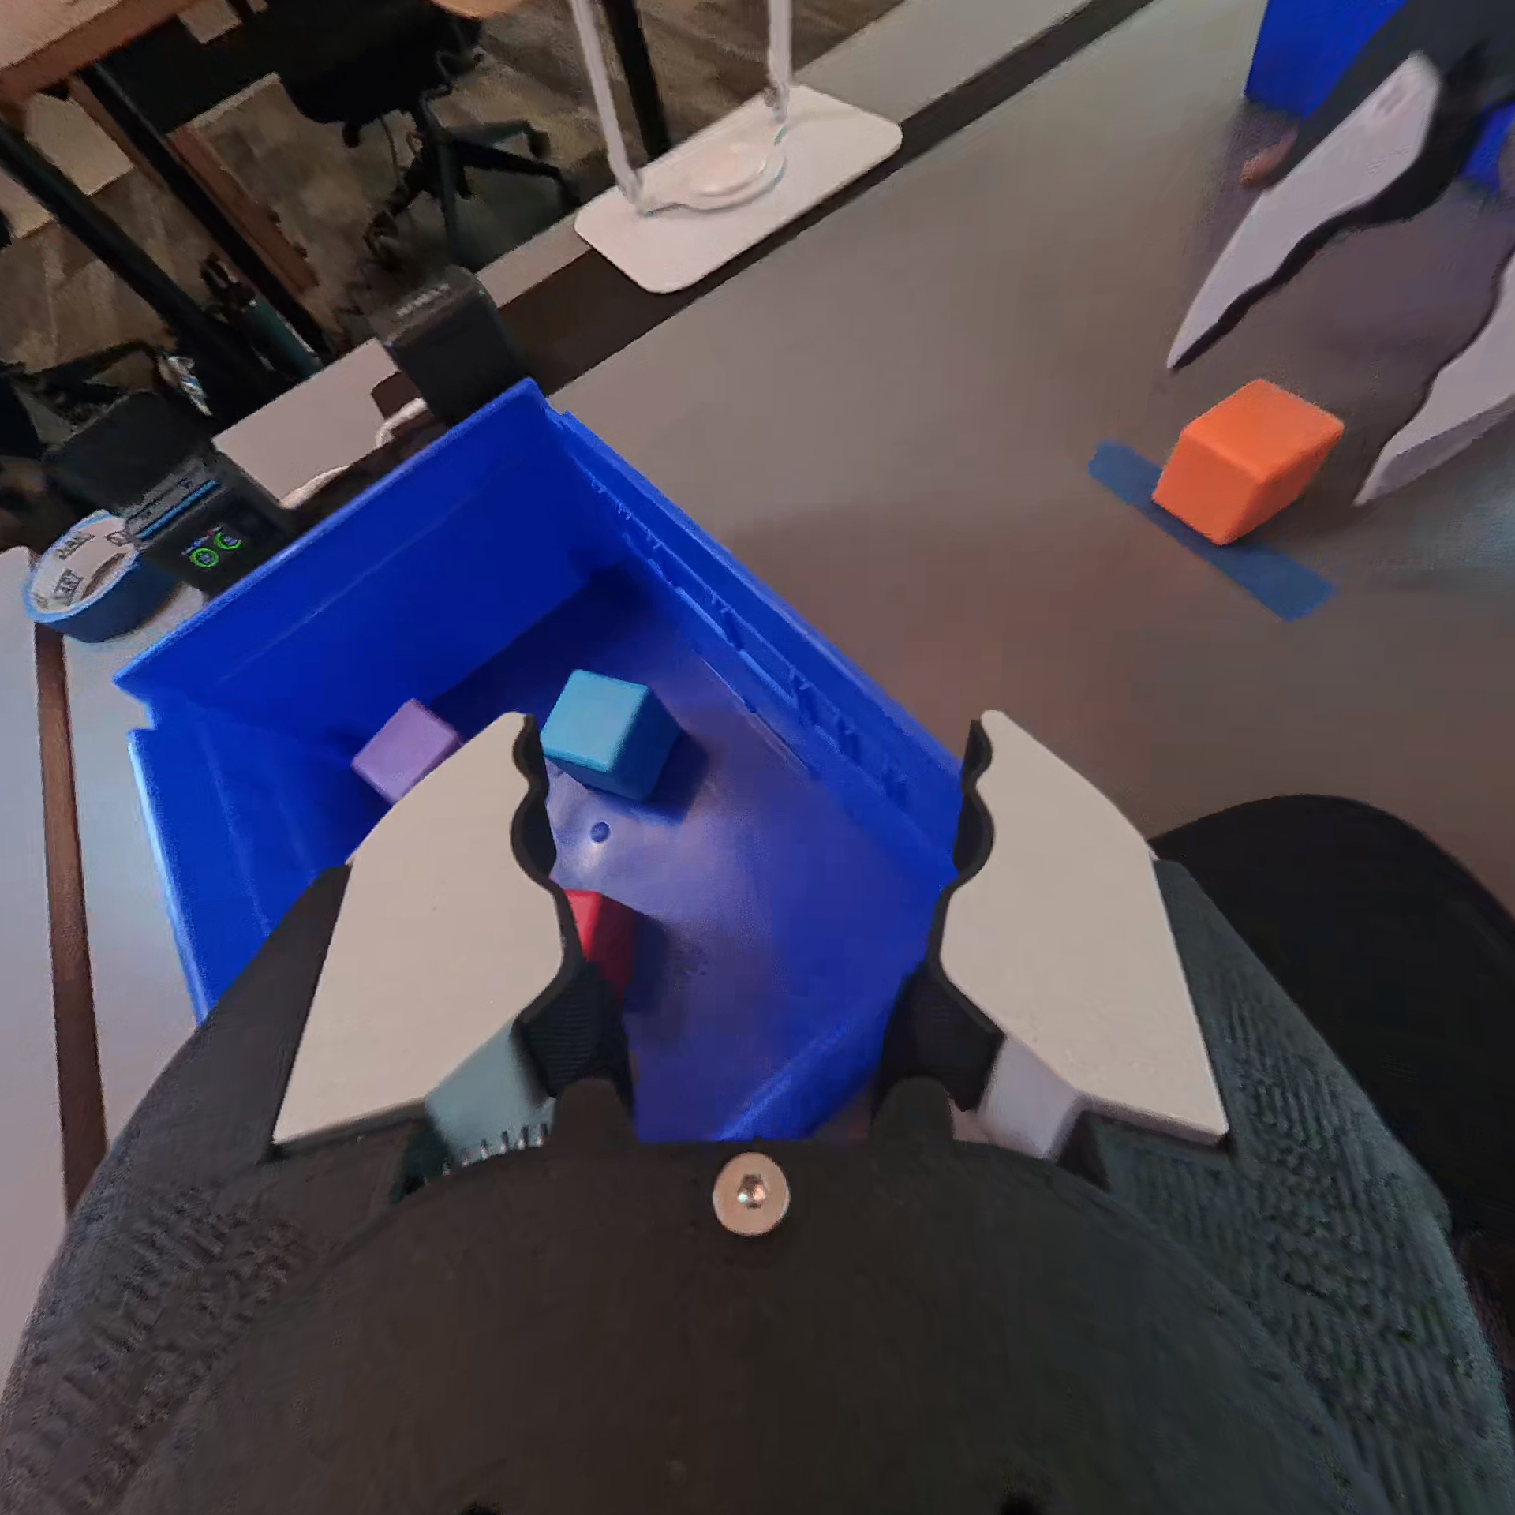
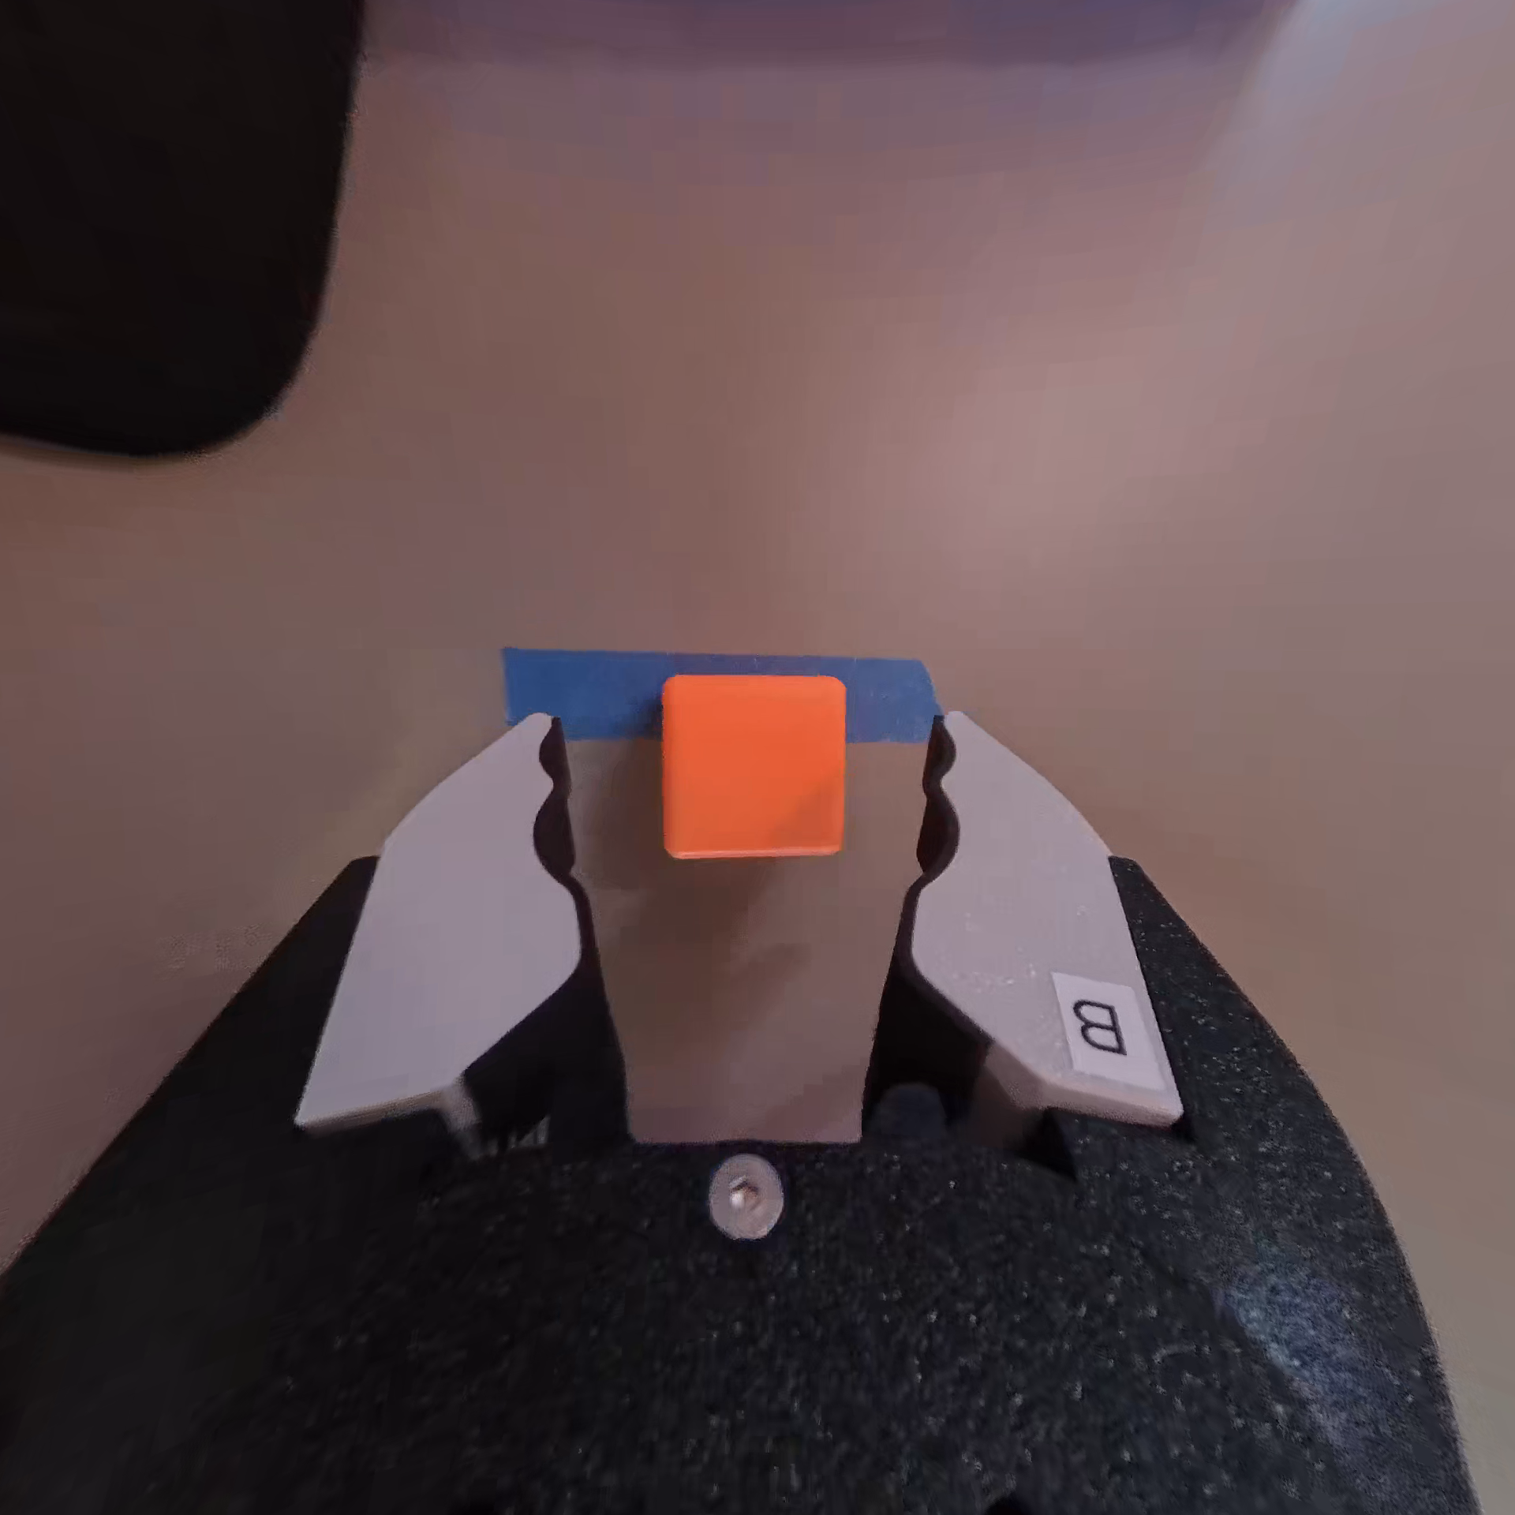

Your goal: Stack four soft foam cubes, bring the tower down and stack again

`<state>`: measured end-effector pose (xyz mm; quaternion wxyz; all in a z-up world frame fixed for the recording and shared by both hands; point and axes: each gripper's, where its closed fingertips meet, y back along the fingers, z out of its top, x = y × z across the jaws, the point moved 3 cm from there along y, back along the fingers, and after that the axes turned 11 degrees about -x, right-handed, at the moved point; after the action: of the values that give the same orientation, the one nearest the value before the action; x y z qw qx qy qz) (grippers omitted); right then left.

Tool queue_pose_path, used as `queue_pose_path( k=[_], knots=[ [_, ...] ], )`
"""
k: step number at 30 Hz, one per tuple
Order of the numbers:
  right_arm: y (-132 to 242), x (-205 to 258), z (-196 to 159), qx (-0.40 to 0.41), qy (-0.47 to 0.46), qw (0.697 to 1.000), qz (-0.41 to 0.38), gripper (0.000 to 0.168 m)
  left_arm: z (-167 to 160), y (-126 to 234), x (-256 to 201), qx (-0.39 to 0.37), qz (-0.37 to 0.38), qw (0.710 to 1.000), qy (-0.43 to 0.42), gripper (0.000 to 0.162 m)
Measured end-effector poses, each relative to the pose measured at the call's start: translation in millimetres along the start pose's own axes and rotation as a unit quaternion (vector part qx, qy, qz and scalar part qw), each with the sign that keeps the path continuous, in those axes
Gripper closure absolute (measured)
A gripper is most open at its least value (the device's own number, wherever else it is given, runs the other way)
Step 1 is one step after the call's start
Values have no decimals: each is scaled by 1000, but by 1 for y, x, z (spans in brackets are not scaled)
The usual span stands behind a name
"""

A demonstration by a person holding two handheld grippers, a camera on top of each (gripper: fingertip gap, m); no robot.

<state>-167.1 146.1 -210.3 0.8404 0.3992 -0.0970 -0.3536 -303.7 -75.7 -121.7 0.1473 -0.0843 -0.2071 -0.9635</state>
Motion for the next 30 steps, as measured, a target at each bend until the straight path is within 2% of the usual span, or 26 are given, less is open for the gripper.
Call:
queue_pose_path(
  k=[3,5,10,14,15,18,21,23,26,28,30],
  knots=[
    [18,4,9,-86,-14,996,-6,81,-13,-25,15,50,-88,995,-18,72],
    [29,7,12,-137,-19,990,-6,79,-27,-45,28,97,-120,988,-20,82],
    [43,6,11,-207,-32,978,-18,79,-72,-86,68,238,-95,963,-82,90],
    [44,5,9,-222,-44,974,-15,79,-89,-104,72,264,-116,954,-81,95],
    [44,4,8,-219,-42,975,-16,79,-92,-106,72,267,-119,954,-73,110],
    [44,4,7,-222,-37,974,-17,79,-88,-105,75,269,-99,958,-3,112],
    [48,3,18,-268,-18,963,-30,77,-50,-101,70,121,-88,983,106,113],
    [55,-1,34,-330,12,941,-68,73,-6,-90,58,-22,-104,969,223,113],
    [76,-10,65,-437,80,880,-165,72,55,-62,22,-192,-192,894,356,113],
    [90,-6,85,-473,136,845,-210,74,83,-45,-10,-247,-264,841,403,113],
    [97,4,104,-486,188,824,-222,78,102,-35,-42,-276,-322,799,426,114]
  ],
)
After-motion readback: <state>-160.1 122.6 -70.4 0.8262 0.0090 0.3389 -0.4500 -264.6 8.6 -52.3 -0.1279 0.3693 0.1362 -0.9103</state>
